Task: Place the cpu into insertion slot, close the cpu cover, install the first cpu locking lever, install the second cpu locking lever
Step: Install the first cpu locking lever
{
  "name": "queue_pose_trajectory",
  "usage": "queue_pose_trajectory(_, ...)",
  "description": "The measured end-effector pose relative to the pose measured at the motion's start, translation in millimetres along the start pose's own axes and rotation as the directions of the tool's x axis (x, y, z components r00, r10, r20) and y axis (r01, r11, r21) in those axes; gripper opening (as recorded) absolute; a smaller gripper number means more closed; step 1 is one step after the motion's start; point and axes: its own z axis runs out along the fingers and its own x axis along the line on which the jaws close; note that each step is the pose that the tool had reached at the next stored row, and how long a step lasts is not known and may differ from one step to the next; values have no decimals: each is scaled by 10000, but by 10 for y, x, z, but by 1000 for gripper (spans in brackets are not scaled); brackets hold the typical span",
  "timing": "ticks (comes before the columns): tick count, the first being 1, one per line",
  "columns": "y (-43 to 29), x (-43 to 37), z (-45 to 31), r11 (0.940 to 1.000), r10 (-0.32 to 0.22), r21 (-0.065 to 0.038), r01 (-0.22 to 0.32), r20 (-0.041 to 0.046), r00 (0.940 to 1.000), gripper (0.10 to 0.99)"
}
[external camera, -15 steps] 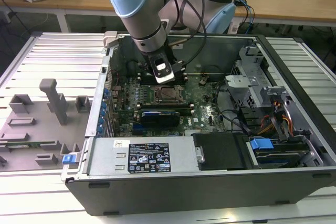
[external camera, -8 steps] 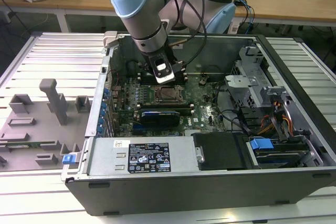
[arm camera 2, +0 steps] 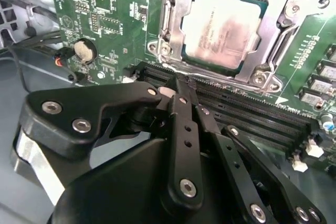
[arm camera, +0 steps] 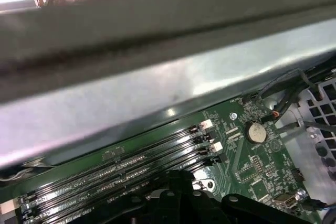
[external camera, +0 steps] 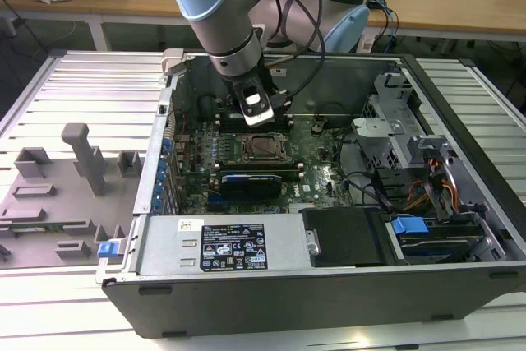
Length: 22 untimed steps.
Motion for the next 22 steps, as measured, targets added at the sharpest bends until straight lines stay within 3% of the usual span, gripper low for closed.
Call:
queue_pose_trajectory(1, 6, -5, -16, 10000, -12, 37, 12, 12, 10000, 106)
queue_pose_trajectory(3, 12, -11, -37, 9997, -77, 247, 76, 20, 10000, 106)
queue_pose_trajectory(6, 18, -18, -53, 9978, -175, 638, 178, -42, 9998, 106)
queue_pose_trajectory(7, 19, -20, -56, 9971, -196, 737, 201, -73, 9998, 106)
queue_pose_trajectory(10, 25, -36, -51, 9940, -227, 1063, 254, -271, 9994, 106)
queue_pose_trajectory(11, 31, -53, -43, 9933, -206, 1131, 250, -397, 9990, 106)
queue_pose_trajectory(12, 33, -60, -41, 9931, -201, 1146, 250, -437, 9988, 106)
queue_pose_trajectory(15, 34, -61, -40, 9930, -198, 1154, 250, -459, 9987, 106)
queue_pose_trajectory(16, 35, -65, -38, 9926, -177, 1192, 242, -557, 9983, 106)
queue_pose_trajectory(17, 37, -74, -33, 9914, -118, 1288, 223, -816, 9966, 106)
queue_pose_trajectory(20, 41, -92, -24, 9887, 9, 1488, 191, -1336, 9910, 106)
queue_pose_trajectory(22, 41, -93, -25, 9886, 10, 1492, 191, -1340, 9910, 106)
